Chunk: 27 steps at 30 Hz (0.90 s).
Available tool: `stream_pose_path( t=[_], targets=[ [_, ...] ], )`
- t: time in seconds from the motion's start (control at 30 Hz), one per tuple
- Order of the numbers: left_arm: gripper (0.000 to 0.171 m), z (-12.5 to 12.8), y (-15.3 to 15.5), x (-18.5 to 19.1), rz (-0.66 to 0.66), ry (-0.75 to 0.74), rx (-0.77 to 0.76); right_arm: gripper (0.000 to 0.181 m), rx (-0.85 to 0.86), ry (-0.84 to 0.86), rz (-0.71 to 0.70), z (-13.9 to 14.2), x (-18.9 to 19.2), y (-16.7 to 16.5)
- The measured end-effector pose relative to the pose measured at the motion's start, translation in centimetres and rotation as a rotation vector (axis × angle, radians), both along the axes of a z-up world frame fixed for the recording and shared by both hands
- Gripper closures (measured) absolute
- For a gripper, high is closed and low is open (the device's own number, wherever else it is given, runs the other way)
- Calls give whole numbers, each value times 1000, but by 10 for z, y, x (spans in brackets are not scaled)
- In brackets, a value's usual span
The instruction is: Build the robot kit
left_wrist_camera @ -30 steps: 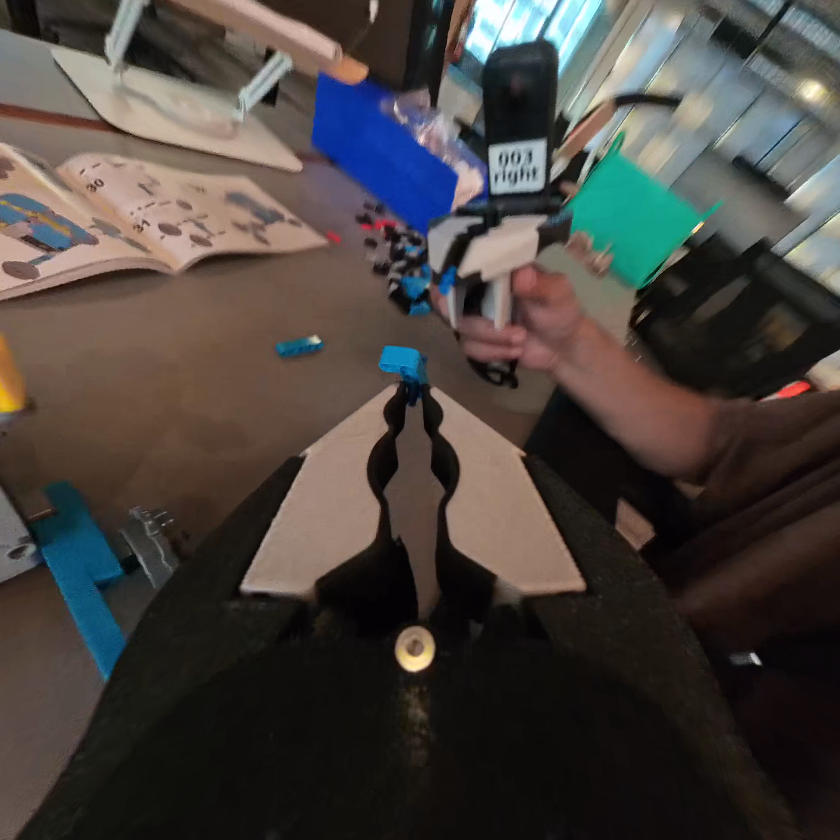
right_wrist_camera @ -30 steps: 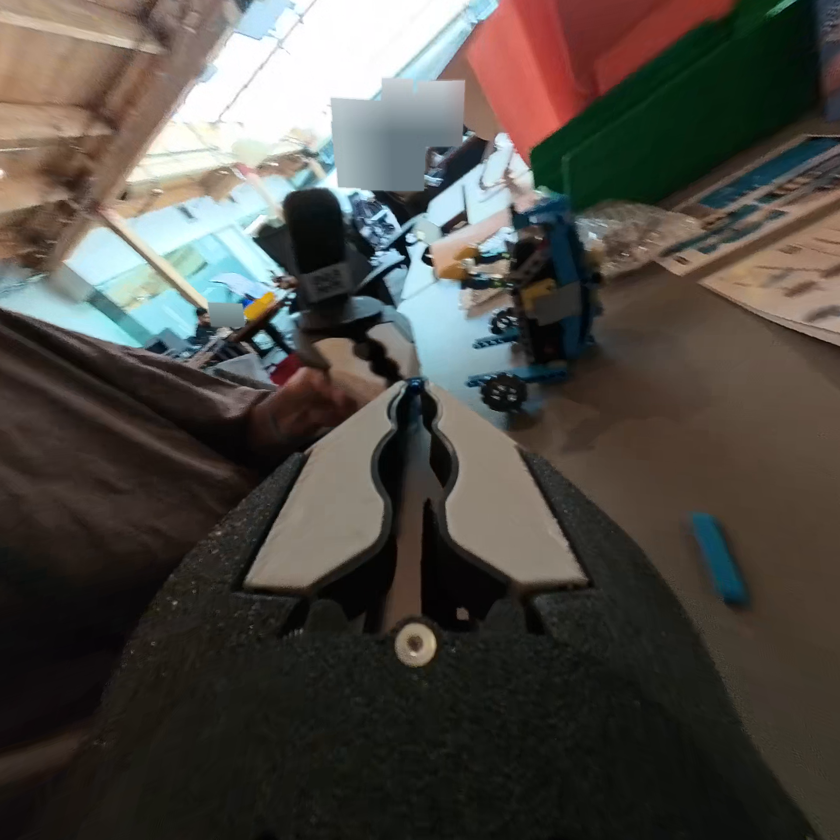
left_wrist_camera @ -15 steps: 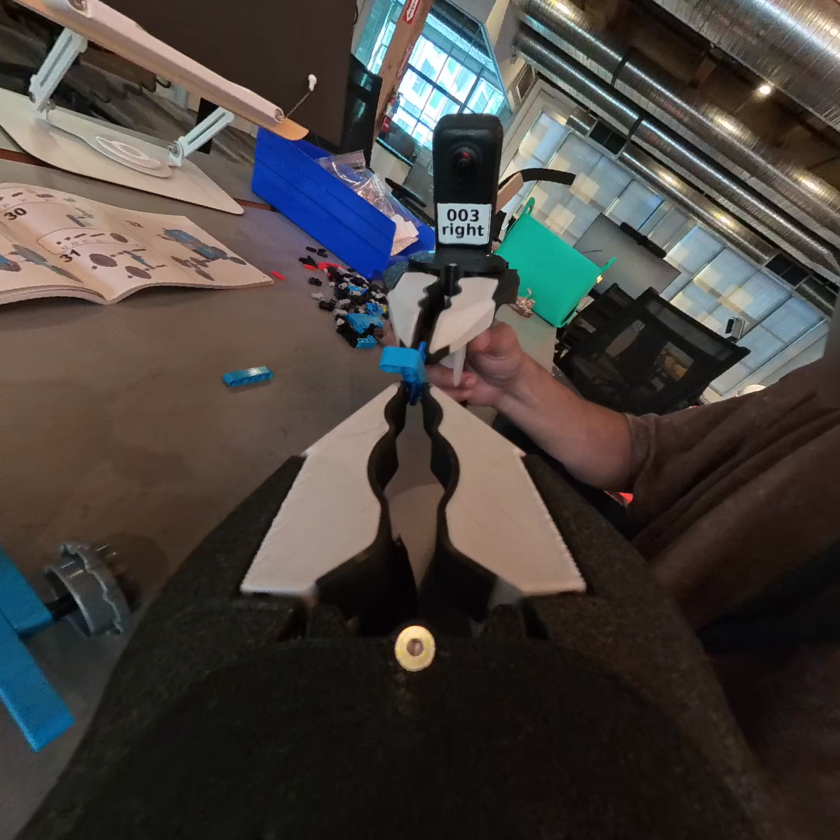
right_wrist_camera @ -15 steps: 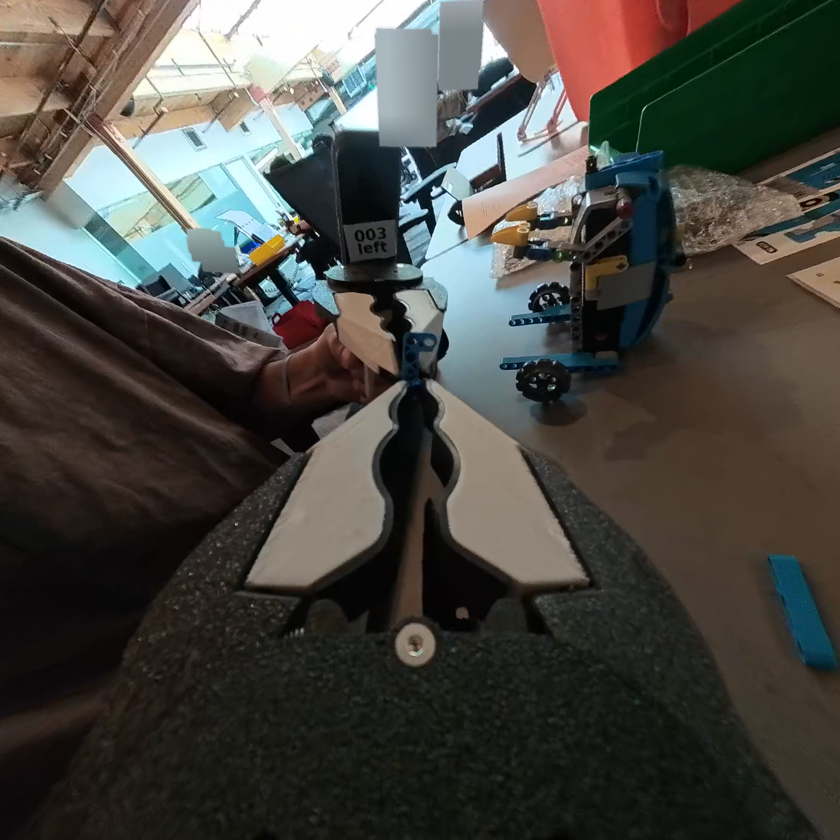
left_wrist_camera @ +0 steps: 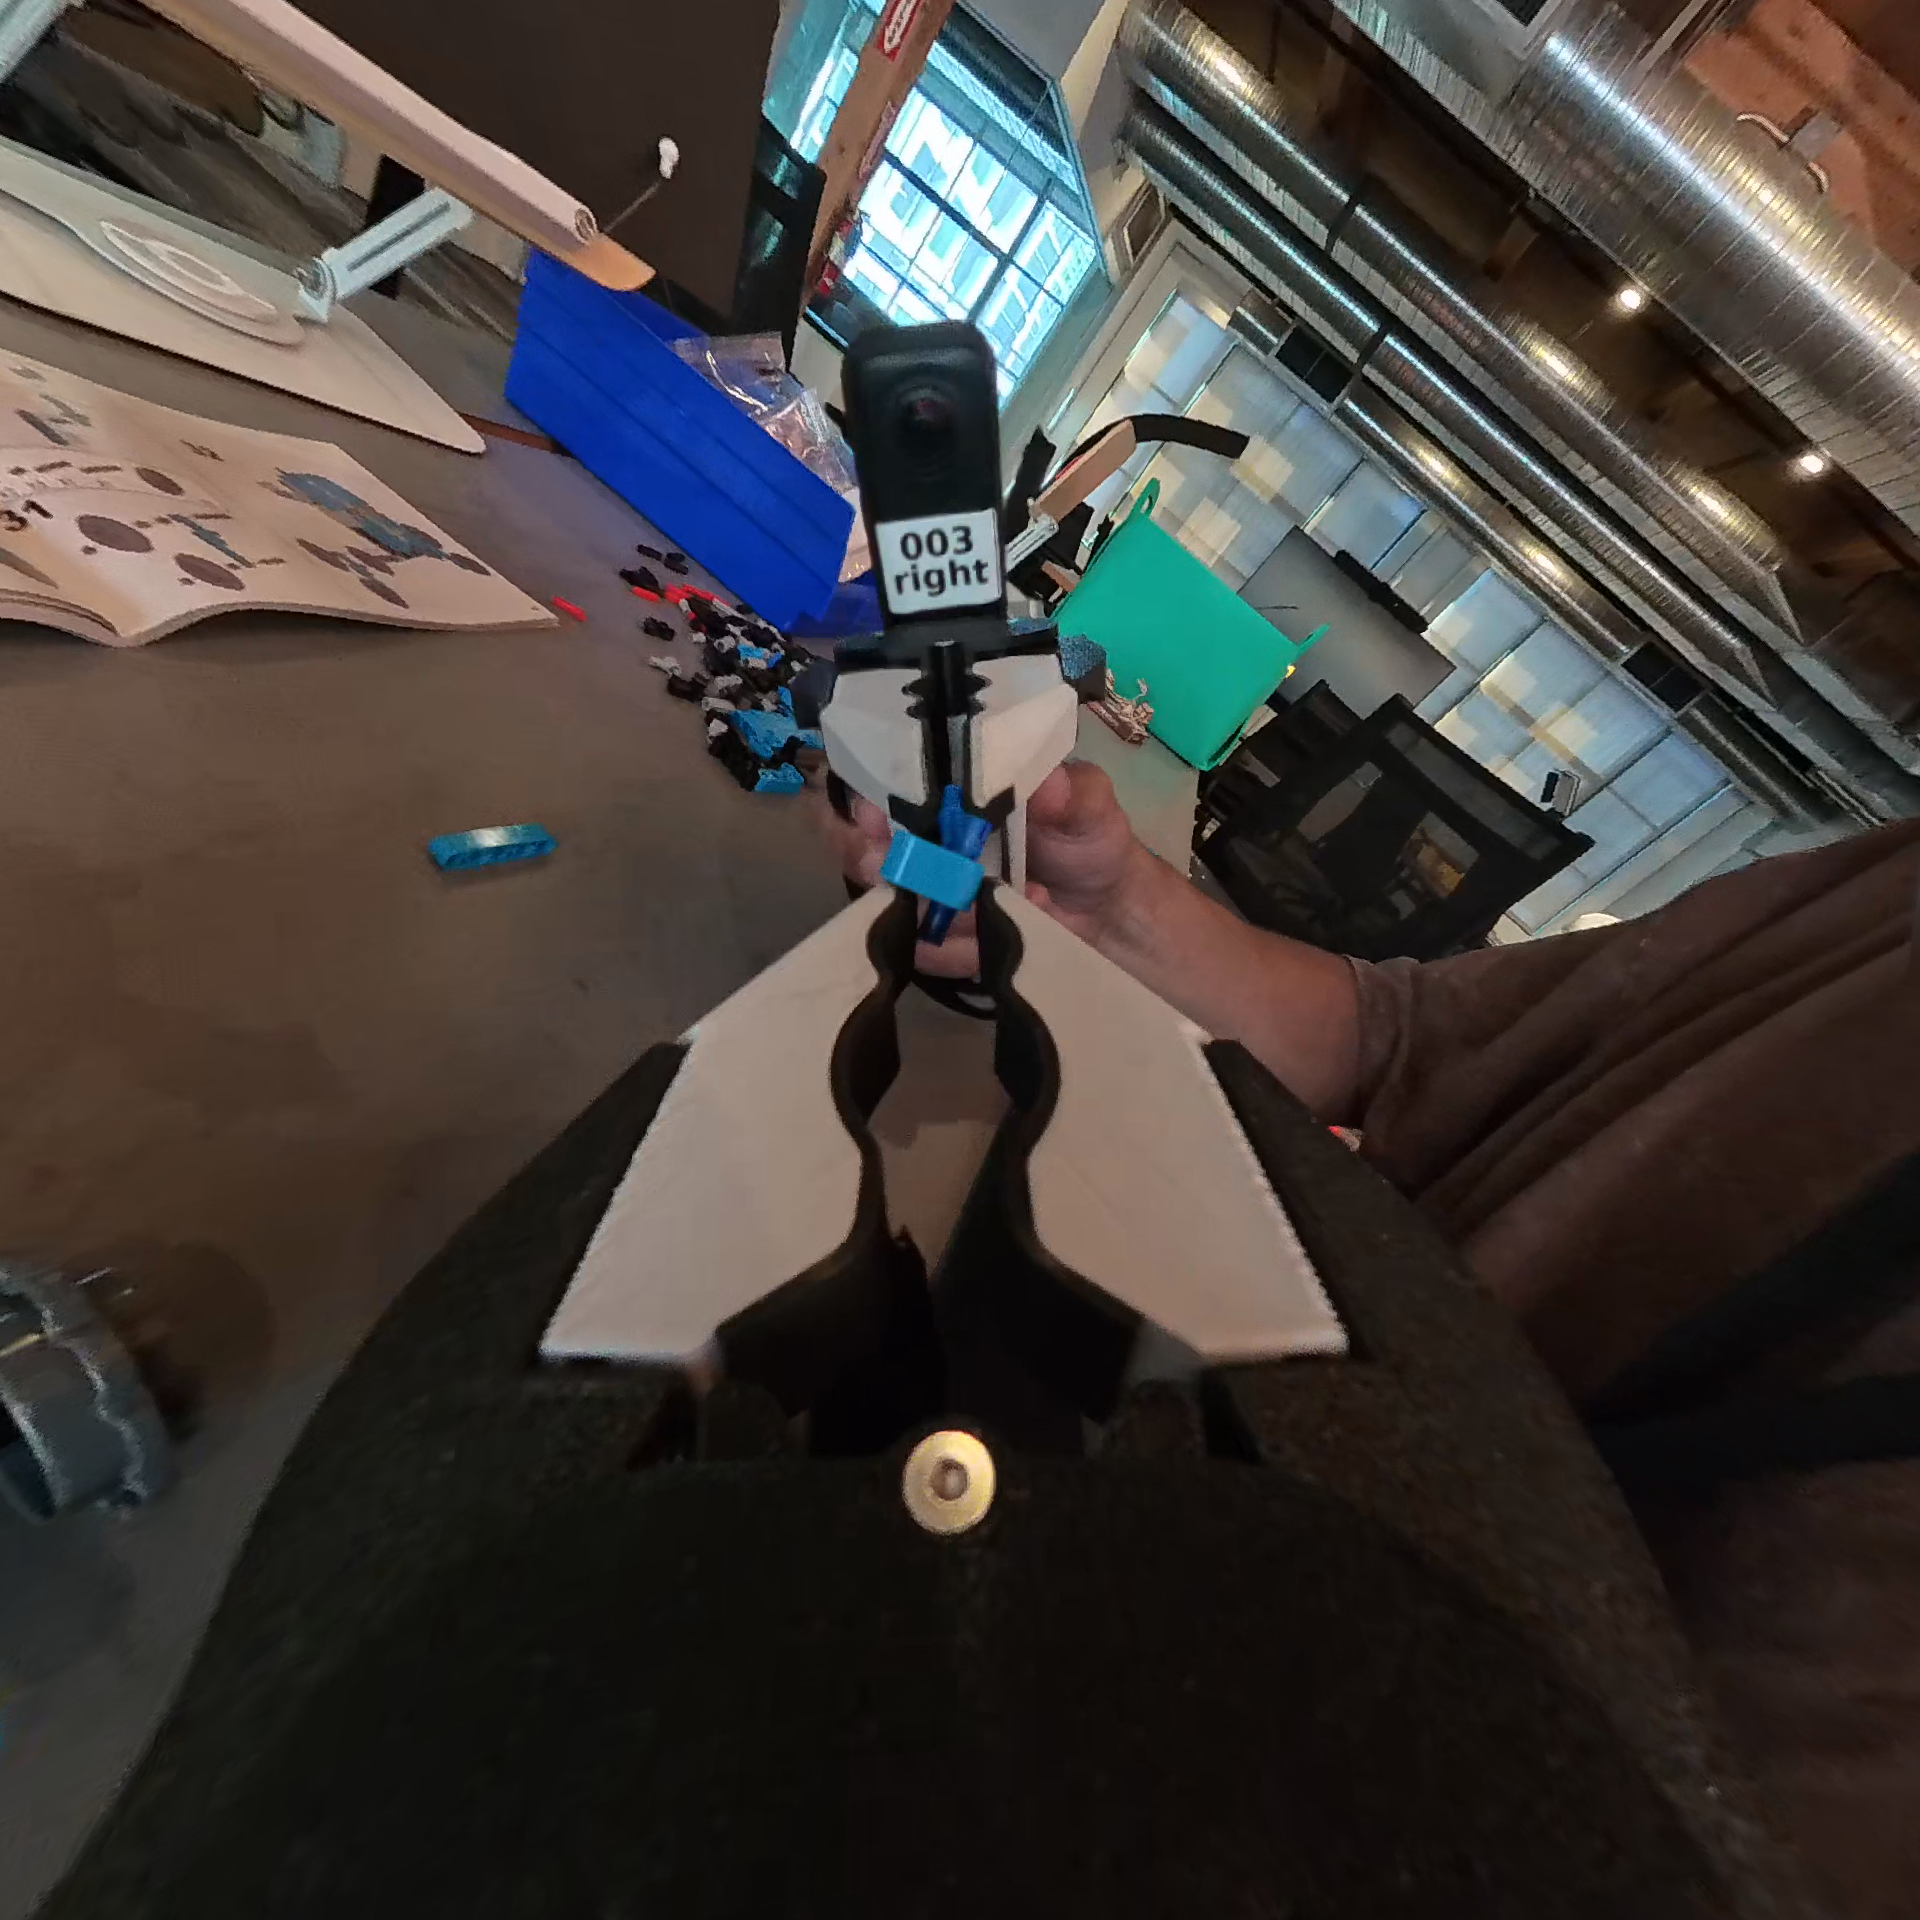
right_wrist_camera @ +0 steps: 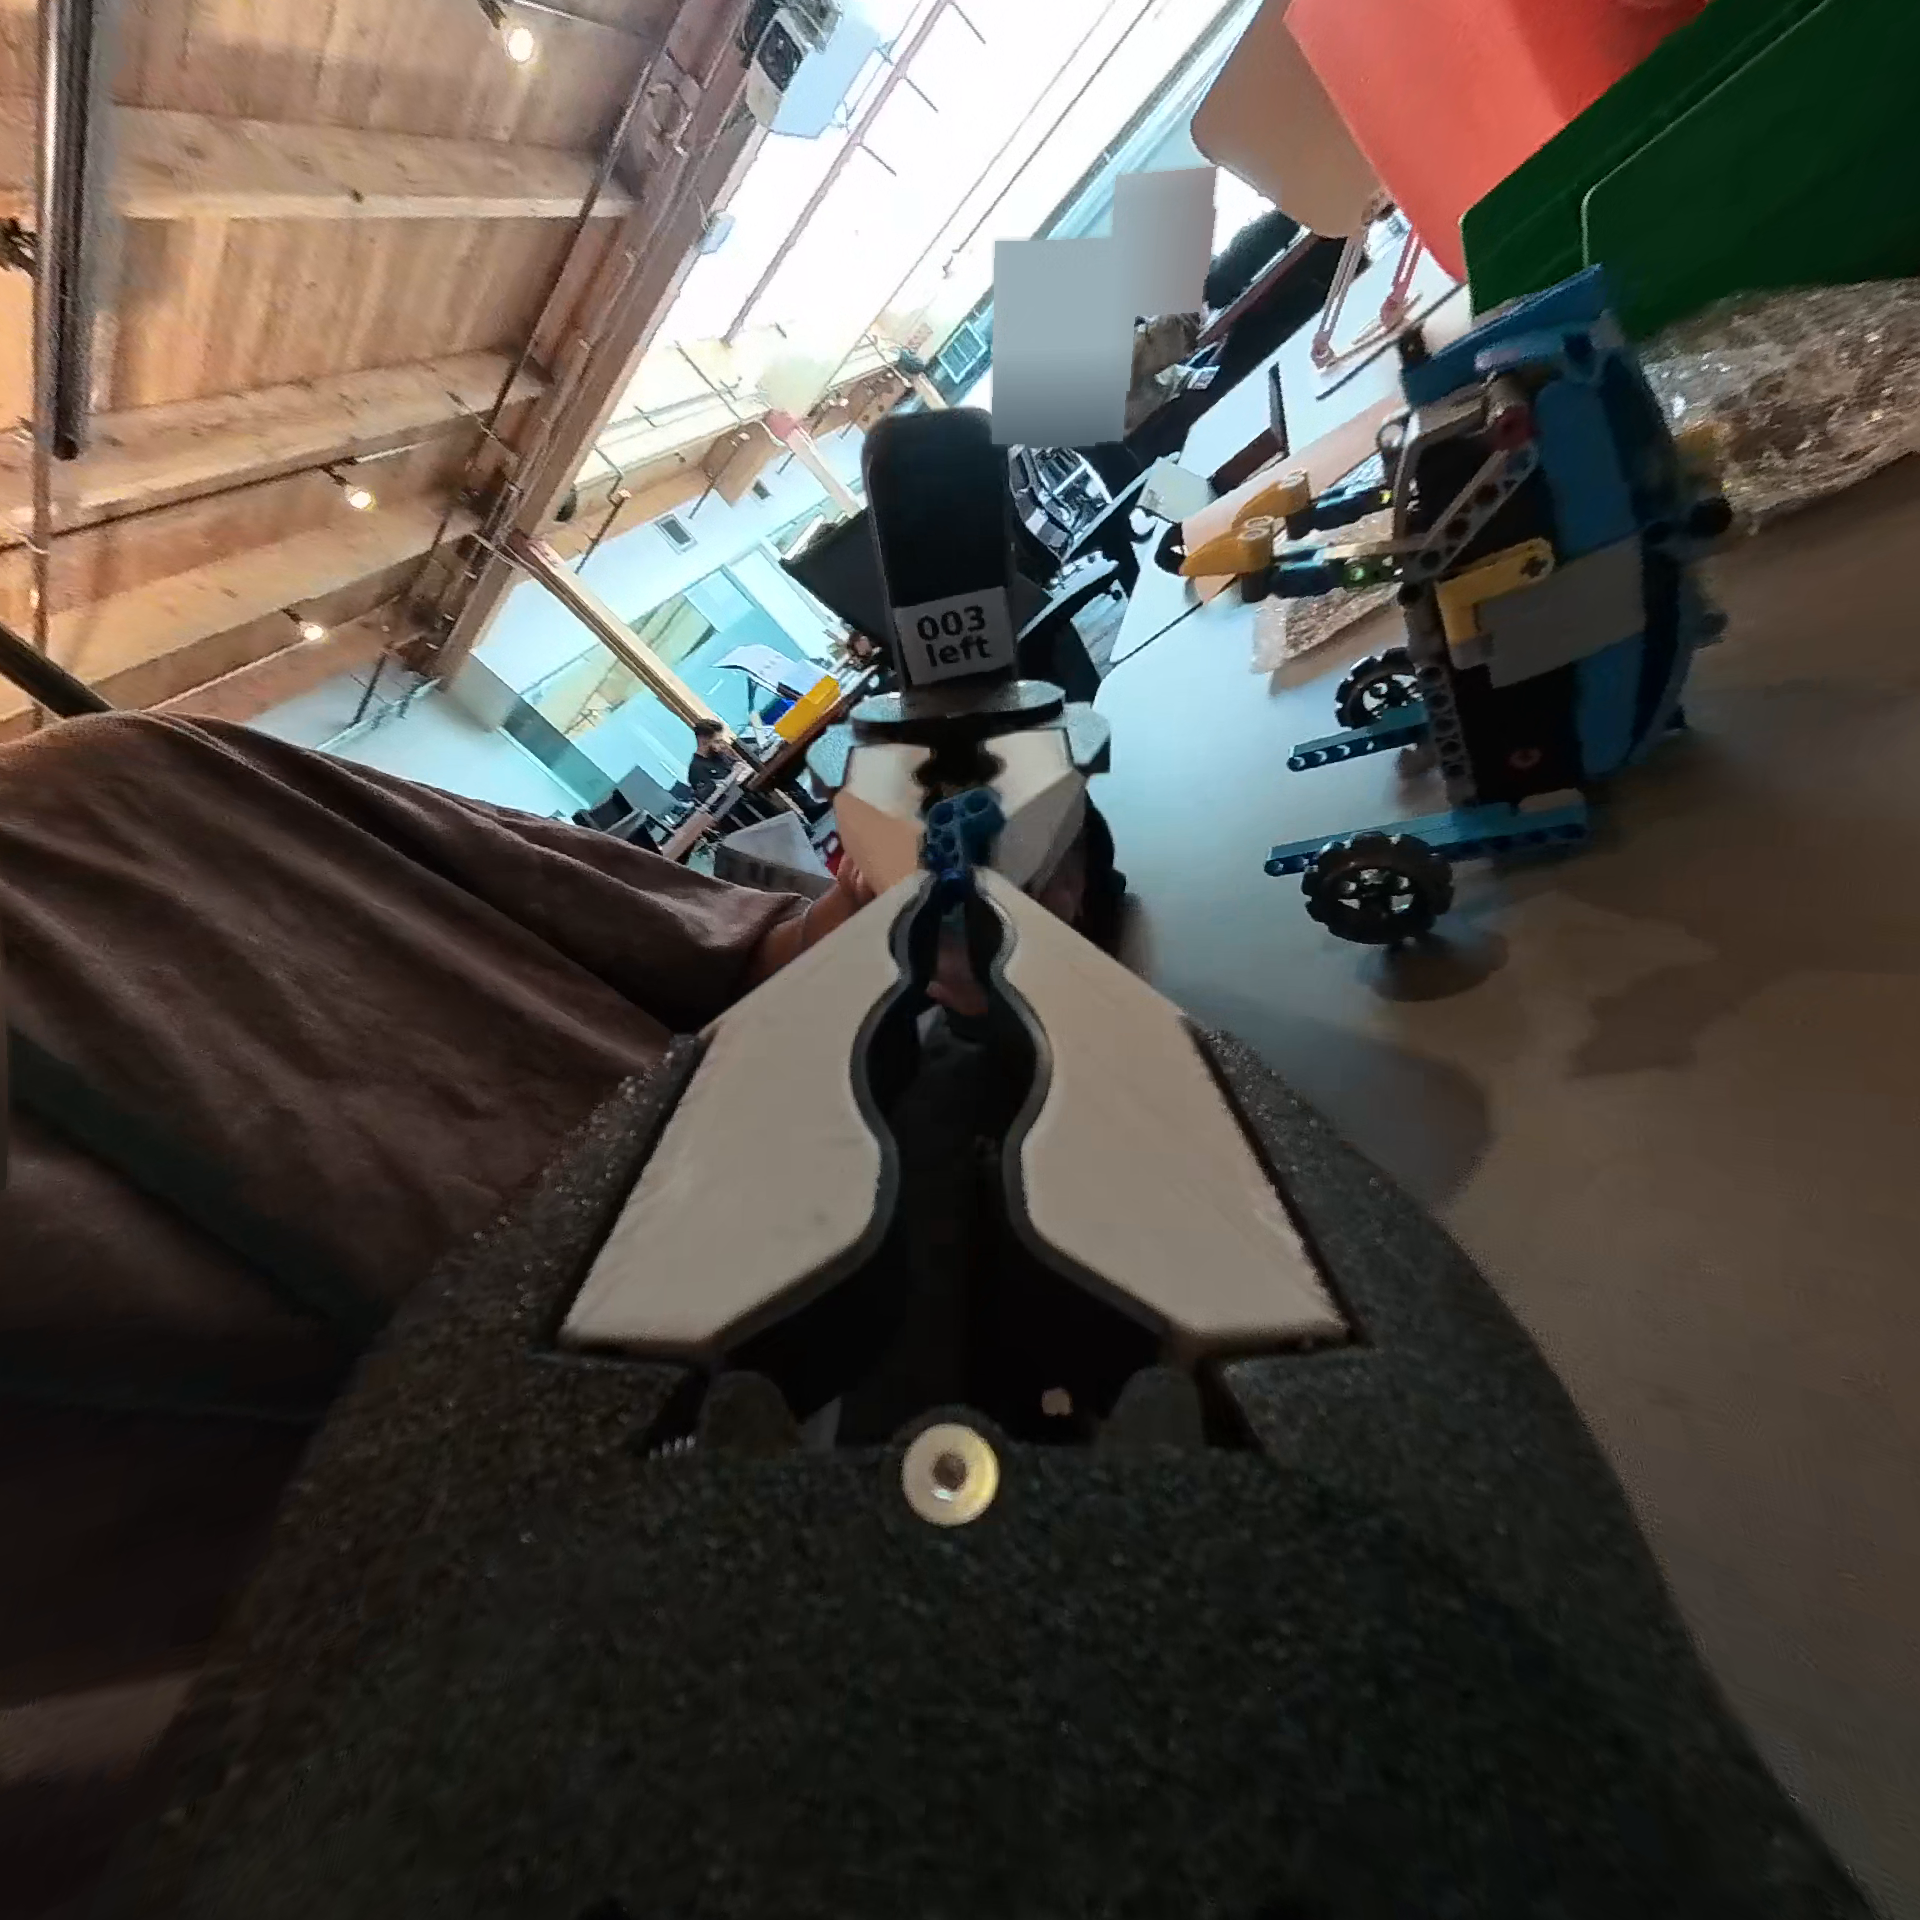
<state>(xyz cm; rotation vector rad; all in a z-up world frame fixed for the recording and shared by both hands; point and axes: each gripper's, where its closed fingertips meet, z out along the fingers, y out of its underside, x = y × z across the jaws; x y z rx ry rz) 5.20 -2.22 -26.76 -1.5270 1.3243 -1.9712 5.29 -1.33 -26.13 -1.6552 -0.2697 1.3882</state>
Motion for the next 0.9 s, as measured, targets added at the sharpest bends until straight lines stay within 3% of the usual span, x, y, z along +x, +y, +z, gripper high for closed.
stream_pose_path(
  t=[0.1,0.43,0.9],
  targets=[
    [164,2,0,1,10,-11,-6,177,-9,26,3,1,0,1],
    [165,-3,-9,-4,-36,-4,103,176,40,-160,-3,-6,-2,-4],
    [165,-9,-18,-11,-126,16,94,177,94,-316,77,-11,-11,-19]
  ],
)
